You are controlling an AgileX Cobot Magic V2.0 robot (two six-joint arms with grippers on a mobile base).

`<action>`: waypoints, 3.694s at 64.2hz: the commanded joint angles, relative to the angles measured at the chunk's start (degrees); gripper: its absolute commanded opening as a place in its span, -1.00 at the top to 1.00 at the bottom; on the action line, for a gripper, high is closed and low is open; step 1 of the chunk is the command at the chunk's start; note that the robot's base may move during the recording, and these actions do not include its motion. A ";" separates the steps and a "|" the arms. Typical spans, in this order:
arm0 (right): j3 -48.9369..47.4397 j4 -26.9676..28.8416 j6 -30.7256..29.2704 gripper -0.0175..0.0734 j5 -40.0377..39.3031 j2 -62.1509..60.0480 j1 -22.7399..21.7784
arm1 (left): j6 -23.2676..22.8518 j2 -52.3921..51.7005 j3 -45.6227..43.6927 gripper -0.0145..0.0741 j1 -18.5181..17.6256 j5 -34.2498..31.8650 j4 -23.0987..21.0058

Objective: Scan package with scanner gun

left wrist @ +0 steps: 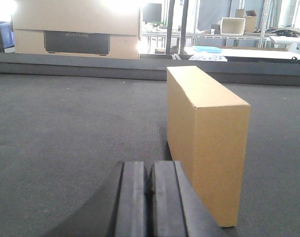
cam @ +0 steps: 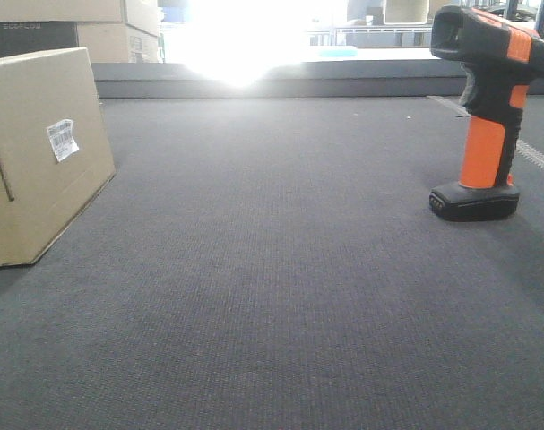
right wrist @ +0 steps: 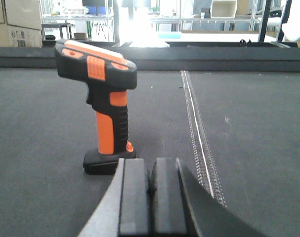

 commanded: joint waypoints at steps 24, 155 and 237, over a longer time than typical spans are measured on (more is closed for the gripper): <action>-5.60 -0.31 -0.13 0.95 -9.78 -0.18 -0.01 | 0.11 -0.25 -2.78 0.92 0.13 -11.78 -0.14; -28.22 1.60 -0.13 -0.64 7.87 25.41 6.27 | 1.86 101.39 -98.69 -0.68 -5.54 66.97 -3.71; -21.54 1.60 -0.13 -0.64 4.84 25.41 11.47 | 10.39 90.64 -96.23 0.92 0.73 66.97 -40.55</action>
